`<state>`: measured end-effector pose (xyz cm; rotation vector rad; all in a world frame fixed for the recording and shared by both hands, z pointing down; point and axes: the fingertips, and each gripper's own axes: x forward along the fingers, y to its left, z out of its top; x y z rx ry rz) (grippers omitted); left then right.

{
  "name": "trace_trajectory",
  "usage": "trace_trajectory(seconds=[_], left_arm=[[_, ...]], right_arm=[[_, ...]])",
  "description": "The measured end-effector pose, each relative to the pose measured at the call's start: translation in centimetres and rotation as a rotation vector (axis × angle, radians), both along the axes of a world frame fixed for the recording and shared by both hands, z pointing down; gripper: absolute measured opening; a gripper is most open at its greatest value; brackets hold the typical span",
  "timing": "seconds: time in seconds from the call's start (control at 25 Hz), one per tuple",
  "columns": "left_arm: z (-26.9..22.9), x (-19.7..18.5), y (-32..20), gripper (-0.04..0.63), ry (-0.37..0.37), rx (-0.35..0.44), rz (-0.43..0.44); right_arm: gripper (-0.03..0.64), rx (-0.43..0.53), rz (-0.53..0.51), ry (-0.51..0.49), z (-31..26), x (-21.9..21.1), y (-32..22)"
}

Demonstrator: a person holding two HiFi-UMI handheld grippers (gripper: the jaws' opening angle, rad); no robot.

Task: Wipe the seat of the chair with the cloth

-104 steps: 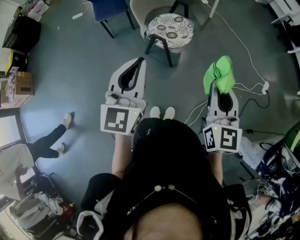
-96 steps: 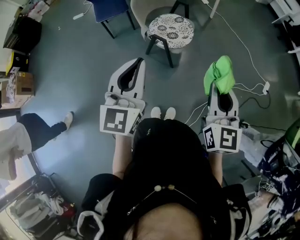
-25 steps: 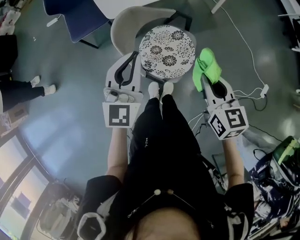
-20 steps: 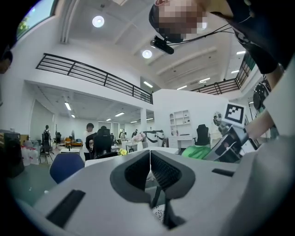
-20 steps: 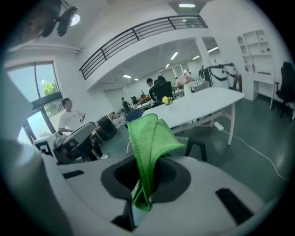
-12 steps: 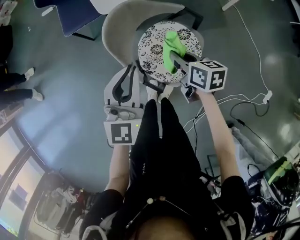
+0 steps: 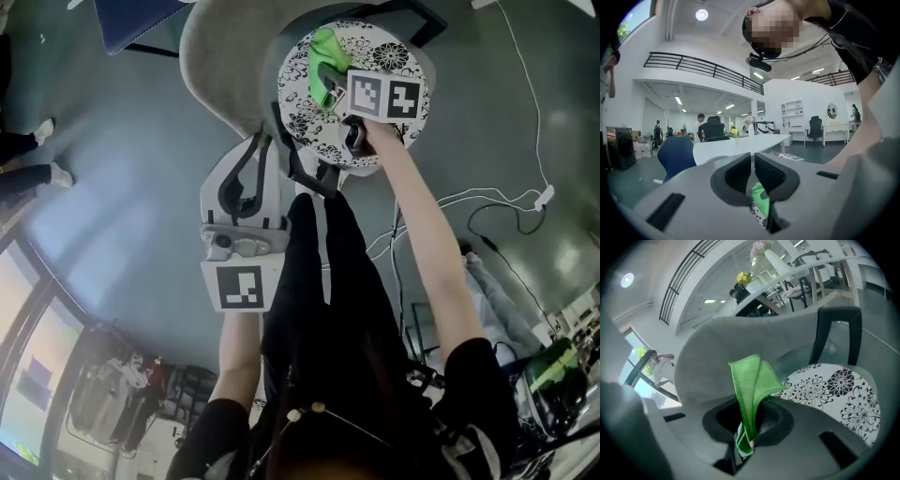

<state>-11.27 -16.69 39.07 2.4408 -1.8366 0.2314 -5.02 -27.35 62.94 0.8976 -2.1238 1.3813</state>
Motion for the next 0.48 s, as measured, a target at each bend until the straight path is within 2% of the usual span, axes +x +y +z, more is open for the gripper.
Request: trace_trajectory(seconds=[0.2,0.48], left_arm=[[1.8,-0.8,0.2,0.028,-0.003,-0.035,-0.016],[2.9,1.0,1.0,0.028,-0.009,-0.053,0.05]], right_arm=[[0.046,-0.062,-0.009,0.055,6.6,-2.9,-1.2],[0.046,-0.054,-0.016,0.181,10.6,-4.3,-2.3]])
